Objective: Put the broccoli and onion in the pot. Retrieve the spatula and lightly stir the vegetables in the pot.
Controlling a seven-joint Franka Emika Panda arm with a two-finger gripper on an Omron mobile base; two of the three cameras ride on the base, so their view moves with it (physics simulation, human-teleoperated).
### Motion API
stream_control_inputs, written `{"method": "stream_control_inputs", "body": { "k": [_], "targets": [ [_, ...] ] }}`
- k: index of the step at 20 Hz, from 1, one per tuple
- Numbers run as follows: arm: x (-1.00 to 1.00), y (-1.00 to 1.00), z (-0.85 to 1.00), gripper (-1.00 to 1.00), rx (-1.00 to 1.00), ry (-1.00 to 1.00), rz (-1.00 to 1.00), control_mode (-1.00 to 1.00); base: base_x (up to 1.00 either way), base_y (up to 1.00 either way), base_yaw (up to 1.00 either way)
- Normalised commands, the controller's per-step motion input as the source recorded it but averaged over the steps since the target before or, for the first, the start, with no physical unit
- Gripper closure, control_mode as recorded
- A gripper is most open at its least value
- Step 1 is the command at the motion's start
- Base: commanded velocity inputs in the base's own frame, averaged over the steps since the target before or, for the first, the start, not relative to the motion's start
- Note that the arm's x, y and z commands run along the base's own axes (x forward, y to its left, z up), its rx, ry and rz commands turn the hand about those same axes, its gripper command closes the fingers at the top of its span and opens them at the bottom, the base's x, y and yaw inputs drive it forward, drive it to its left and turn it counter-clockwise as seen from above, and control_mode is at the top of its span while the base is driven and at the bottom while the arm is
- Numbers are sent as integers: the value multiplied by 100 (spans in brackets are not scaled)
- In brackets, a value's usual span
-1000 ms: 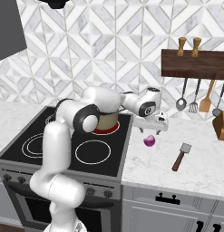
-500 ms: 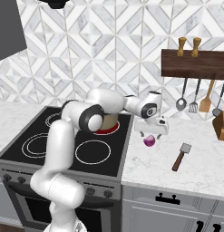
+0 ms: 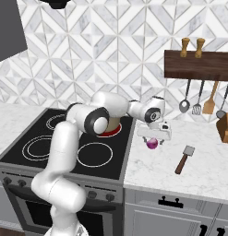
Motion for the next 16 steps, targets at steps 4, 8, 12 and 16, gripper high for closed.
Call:
{"method": "stream_control_inputs", "body": {
  "k": [4,8,12,16],
  "targets": [
    [0,-5,-18,-100,0,0,0,-100,0,0,0],
    [-18,-1,-17,-100,0,0,0,-100,0,0,0],
    [-35,0,-28,-100,0,2,3,-100,0,0,0],
    [-19,3,-27,100,0,10,1,-100,0,0,0]
  ]
}}
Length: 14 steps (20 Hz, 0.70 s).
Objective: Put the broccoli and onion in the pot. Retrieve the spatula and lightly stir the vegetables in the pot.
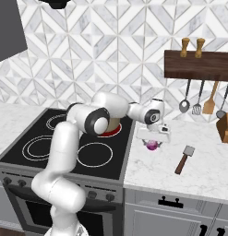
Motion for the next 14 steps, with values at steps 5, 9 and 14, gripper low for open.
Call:
{"method": "stream_control_inputs", "body": {
  "k": [5,9,14],
  "targets": [
    [-2,1,-2,100,0,1,0,-100,0,0,0],
    [-21,2,50,100,1,-15,0,-100,0,0,0],
    [-5,23,83,100,-2,-21,0,-100,0,0,0]
  ]
}}
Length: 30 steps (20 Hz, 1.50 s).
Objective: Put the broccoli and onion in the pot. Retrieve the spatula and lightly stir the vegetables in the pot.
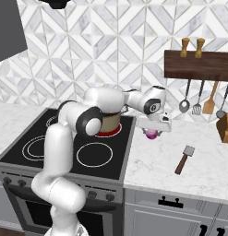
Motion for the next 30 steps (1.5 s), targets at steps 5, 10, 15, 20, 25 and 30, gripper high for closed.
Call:
{"method": "stream_control_inputs", "body": {
  "k": [5,10,15,20,25,30],
  "targets": [
    [0,59,18,100,-1,-12,2,-100,0,0,0],
    [0,52,26,100,0,-19,2,-100,0,0,0],
    [0,36,50,100,-1,-21,0,-100,0,0,0],
    [0,40,47,100,-4,-14,0,-100,0,0,0],
    [0,43,40,100,-4,-12,0,-100,0,0,0],
    [6,58,26,100,-3,-10,0,-100,0,0,0]
  ]
}}
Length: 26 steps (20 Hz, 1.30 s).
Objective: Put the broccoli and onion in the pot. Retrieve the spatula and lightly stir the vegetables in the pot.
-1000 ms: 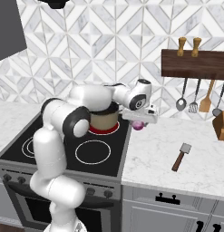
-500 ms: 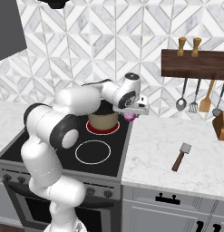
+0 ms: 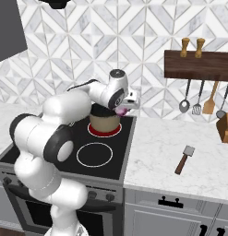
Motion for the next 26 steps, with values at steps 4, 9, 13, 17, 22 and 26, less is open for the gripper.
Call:
{"method": "stream_control_inputs", "body": {
  "k": [4,9,13,17,22,26],
  "targets": [
    [17,62,14,100,-4,-1,0,-100,0,0,0],
    [47,82,0,100,-9,11,0,-100,0,0,0],
    [57,69,-6,100,-8,20,0,-100,0,0,0],
    [49,33,-14,100,-2,15,0,-100,0,0,0],
    [35,3,-27,100,0,9,1,-100,0,0,0],
    [24,0,-36,100,0,0,0,-100,0,0,0]
  ]
}}
